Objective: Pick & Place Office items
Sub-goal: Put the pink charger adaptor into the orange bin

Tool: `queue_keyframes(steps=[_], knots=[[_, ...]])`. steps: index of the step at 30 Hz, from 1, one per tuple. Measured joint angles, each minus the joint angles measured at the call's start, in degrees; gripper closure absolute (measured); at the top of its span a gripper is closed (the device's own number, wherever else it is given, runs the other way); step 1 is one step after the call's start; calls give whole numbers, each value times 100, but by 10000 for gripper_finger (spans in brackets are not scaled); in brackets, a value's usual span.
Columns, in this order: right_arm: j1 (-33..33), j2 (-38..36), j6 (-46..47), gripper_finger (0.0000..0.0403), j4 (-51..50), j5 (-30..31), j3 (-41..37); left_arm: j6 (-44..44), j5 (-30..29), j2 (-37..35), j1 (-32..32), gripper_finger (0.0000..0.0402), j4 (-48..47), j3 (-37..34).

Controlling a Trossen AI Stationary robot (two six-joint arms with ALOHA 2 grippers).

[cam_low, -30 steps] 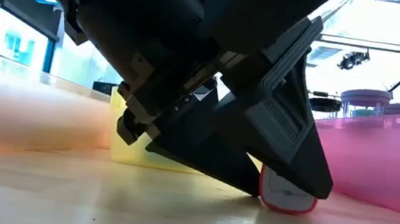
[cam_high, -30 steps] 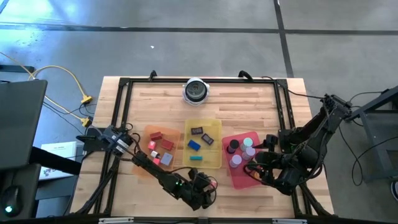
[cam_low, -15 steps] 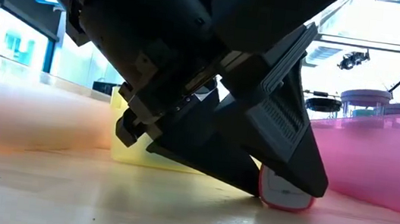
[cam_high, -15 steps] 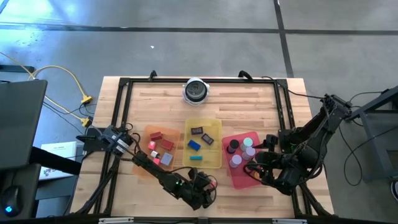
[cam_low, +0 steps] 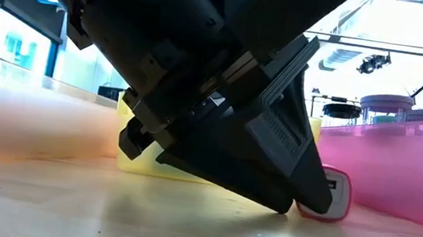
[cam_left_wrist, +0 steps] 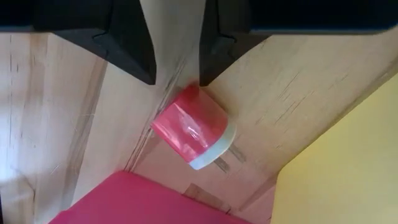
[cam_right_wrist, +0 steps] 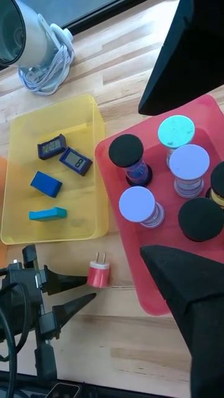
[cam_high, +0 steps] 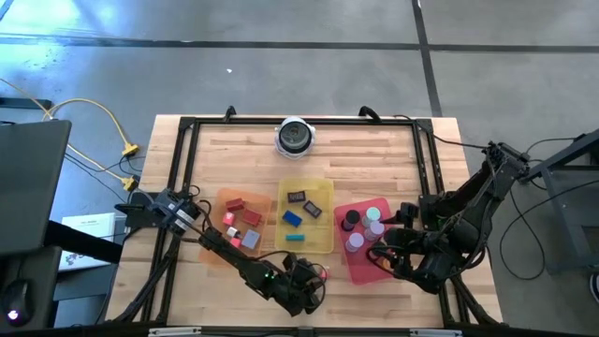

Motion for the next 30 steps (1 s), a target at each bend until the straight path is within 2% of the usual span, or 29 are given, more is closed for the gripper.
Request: queue_keyframes(steps=[7,11,17,25,30], knots=[[0,0,0,55,33,0,0,-217,110,2,-2,335,10,0],[0,0,0,55,35,0,0,-260,216,7,-4,349,326,0],[0,0,2,55,35,0,0,-714,294,7,62,351,817,0],[0,0,29,55,36,-2,0,-895,1341,7,146,350,870,0],[0,0,66,55,35,-7,0,-985,1430,7,144,316,874,0]])
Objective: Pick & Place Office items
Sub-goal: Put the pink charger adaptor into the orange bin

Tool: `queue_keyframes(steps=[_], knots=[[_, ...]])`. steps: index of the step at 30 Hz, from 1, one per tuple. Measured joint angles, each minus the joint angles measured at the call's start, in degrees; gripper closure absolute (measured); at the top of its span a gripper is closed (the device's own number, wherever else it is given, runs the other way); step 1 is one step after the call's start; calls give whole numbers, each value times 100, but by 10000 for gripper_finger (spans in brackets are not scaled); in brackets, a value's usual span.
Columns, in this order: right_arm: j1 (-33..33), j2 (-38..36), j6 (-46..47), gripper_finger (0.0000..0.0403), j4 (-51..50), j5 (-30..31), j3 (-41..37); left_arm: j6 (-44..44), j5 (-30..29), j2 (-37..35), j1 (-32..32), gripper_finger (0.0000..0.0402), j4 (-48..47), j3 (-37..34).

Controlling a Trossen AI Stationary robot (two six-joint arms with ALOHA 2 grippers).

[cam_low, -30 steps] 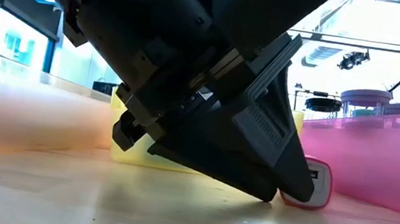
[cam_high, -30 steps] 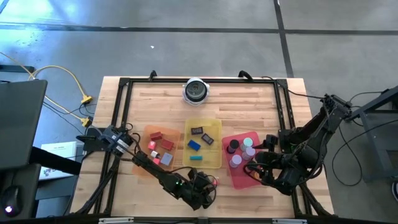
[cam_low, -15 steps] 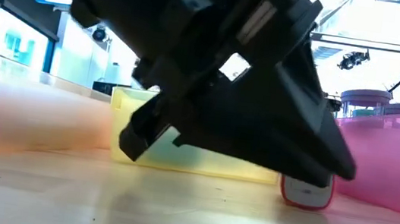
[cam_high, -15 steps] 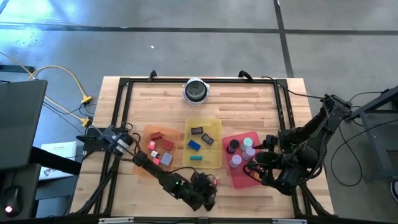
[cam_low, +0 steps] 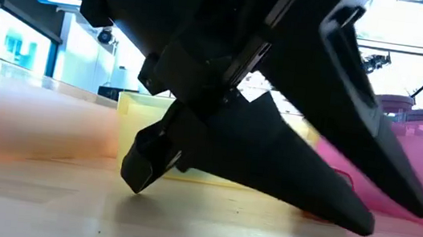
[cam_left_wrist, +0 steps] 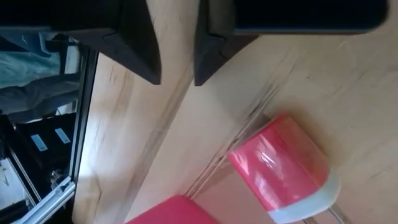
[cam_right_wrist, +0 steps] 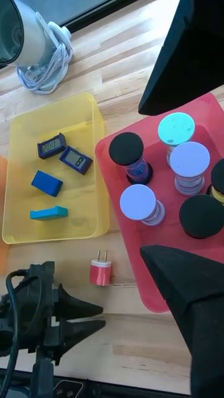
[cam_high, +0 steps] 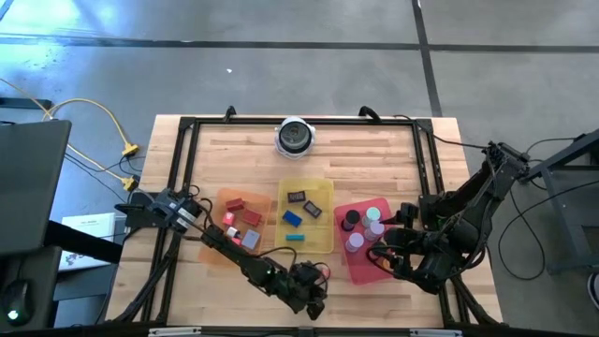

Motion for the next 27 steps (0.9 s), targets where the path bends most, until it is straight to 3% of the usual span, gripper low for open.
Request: queue_keyframes(steps=[7,11,21,27], knots=[[0,0,0,55,0,0,0,-296,-28,0,2,193,1,0],[0,0,0,55,1,0,0,-711,-131,-2,19,145,24,4],[0,0,0,55,23,2,0,-751,-54,-7,87,129,282,5],[0,0,0,55,51,-26,0,-790,564,-39,140,137,351,7]])
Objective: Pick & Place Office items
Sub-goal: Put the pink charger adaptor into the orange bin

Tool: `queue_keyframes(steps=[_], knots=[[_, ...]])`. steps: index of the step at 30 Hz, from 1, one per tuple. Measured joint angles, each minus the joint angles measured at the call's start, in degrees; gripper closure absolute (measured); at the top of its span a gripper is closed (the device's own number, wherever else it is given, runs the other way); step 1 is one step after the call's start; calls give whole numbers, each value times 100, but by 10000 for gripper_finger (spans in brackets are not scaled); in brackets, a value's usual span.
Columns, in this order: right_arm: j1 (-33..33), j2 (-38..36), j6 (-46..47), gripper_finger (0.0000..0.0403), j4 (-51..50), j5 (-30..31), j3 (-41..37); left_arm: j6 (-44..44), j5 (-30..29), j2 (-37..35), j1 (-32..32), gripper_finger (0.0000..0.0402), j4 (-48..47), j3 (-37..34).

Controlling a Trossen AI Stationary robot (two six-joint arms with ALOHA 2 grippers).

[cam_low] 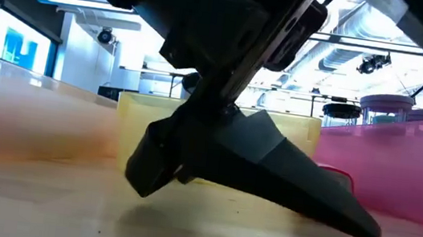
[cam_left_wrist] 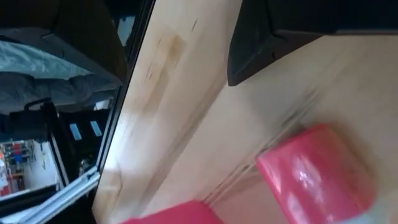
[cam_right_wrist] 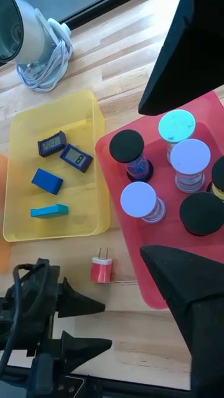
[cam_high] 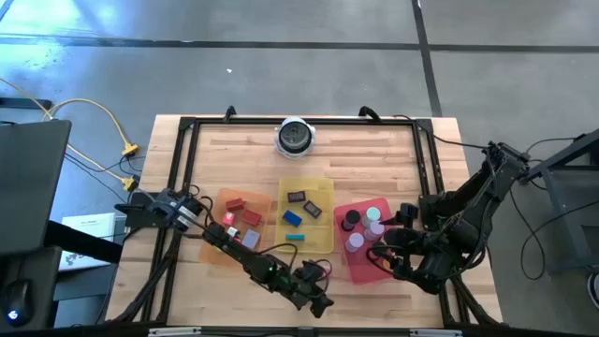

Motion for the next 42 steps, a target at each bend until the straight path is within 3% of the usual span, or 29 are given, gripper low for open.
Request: queue_keyframes(steps=[8,14,19,24,31,38,42], knots=[[0,0,-2,55,17,-2,0,266,542,-4,85,165,-42,346],[0,1,-2,55,25,-6,0,172,1678,-13,378,169,-8,619],[0,0,-2,55,34,-72,0,45,2404,-13,546,169,760,631],[0,2,-2,55,33,-155,0,-124,2390,-13,451,169,1818,640],[0,0,-2,55,32,-155,0,214,2303,-13,426,169,2007,642],[0,1,157,55,66,-147,0,1255,1596,-79,389,169,2493,640],[0,2,321,55,207,-133,0,2012,1442,-466,322,169,2466,631]])
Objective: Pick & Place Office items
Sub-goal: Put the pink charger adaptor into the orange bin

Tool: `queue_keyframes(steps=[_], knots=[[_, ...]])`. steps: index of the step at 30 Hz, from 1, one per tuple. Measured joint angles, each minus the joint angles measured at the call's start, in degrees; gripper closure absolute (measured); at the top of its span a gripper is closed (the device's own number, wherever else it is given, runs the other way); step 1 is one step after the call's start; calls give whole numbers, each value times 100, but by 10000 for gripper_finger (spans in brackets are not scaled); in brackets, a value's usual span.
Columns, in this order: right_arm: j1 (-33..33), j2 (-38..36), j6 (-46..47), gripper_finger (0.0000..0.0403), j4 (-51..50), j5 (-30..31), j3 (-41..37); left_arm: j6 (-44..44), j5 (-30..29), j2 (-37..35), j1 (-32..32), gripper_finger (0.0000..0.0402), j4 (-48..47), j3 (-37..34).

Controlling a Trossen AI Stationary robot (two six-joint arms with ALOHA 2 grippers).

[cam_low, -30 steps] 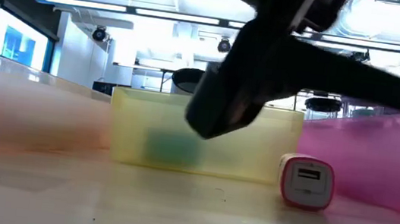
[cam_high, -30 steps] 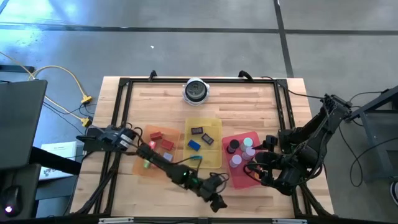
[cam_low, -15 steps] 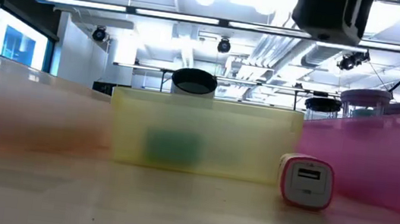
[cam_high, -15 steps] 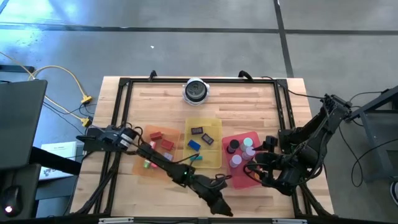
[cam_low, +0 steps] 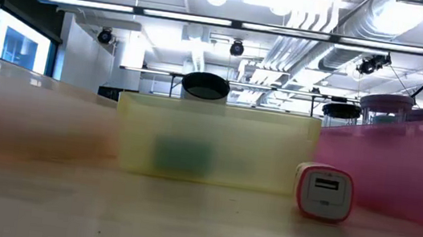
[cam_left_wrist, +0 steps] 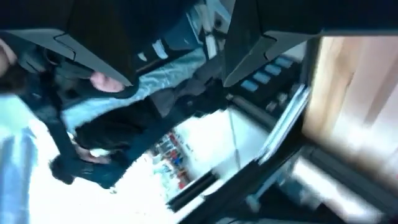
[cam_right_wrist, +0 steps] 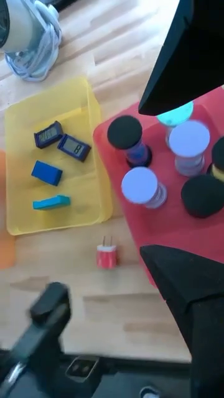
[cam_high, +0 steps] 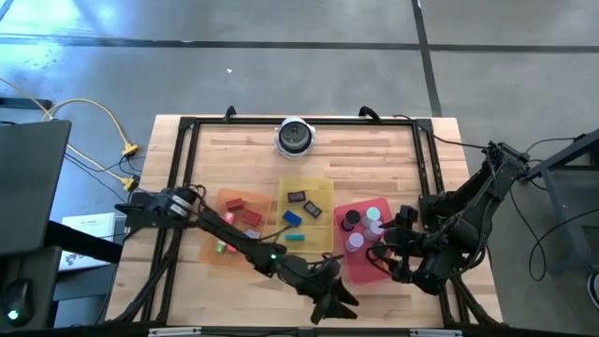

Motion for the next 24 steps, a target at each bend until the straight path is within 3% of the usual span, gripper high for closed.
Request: queue_keyframes(steps=[3,5,11,15,20,24], knots=[[0,0,132,55,194,-19,0,793,13,-589,-80,169,-598,0],[6,0,208,55,392,-21,0,1246,-205,-1116,-164,169,-1557,0],[26,0,-59,55,1819,-15,0,1959,-2368,-2511,-725,170,-4764,11],[18,48,-464,55,3012,-41,2,1582,-3585,-2994,-1202,170,-6568,11],[-205,409,-183,55,3957,-417,4,437,-3792,-3136,-1565,170,-8356,7],[-477,900,175,55,4678,-896,4,-61,-3587,-3127,-1824,170,-8981,0]])
